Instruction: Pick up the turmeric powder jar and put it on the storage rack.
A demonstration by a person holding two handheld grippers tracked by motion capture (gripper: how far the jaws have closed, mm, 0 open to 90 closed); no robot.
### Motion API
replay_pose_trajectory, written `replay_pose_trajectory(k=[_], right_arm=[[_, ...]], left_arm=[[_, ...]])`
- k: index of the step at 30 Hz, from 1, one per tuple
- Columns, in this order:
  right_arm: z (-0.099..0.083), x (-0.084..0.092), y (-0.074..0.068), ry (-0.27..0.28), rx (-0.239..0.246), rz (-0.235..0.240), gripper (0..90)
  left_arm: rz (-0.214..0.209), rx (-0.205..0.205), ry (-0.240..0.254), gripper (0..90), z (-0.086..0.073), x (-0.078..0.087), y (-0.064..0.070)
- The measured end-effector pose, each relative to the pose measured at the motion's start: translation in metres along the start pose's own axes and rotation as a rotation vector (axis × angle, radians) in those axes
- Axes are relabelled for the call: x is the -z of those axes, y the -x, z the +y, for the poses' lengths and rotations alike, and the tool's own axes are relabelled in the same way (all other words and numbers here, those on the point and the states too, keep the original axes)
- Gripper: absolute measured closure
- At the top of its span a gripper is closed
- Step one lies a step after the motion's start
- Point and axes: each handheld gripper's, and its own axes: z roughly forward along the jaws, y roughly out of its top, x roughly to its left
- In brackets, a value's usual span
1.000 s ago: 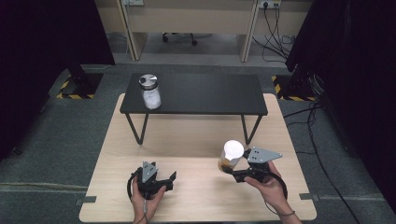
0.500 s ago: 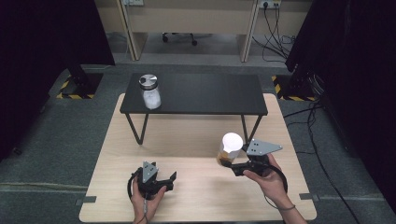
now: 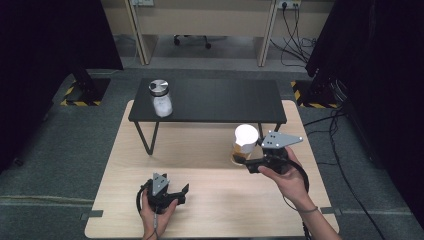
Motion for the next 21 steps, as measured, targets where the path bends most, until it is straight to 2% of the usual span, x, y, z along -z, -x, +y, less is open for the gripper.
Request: replay_pose_trajectory(k=[10, 14, 21], right_arm=[[0.028, -0.003, 0.011, 0.014, -0.048, -0.097, 30.8], [0.040, -0.006, 0.015, 0.016, -0.073, -0.160, 30.8], [0.054, -0.017, 0.018, 0.009, -0.079, -0.251, 30.8]], left_arm=[[-0.005, 0.009, 0.003, 5.4, 0.000, 0.000, -0.001], [-0.004, 0.008, 0.005, 5.4, -0.001, 0.000, -0.001], [-0.005, 0.009, 0.007, 5.4, -0.001, 0.000, -0.002]])
